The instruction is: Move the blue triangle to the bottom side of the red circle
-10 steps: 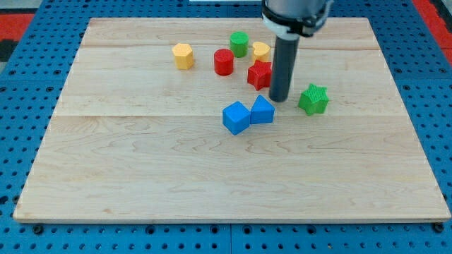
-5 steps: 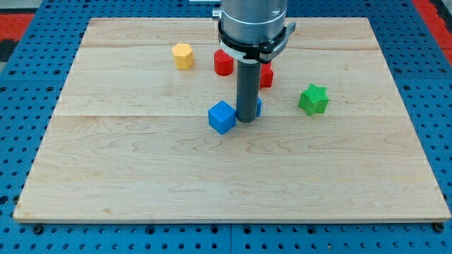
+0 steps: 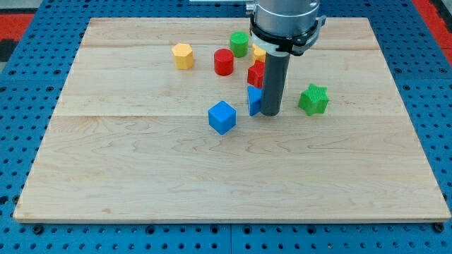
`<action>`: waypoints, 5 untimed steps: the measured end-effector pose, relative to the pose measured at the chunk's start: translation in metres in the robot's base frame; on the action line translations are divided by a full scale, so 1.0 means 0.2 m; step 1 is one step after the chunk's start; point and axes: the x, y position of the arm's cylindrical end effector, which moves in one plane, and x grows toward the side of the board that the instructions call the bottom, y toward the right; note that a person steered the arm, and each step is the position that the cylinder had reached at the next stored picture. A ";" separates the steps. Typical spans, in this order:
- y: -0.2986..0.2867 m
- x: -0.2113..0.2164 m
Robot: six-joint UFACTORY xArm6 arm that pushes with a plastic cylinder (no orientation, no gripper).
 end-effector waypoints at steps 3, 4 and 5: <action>-0.24 -0.10; -0.23 -0.08; -0.04 0.21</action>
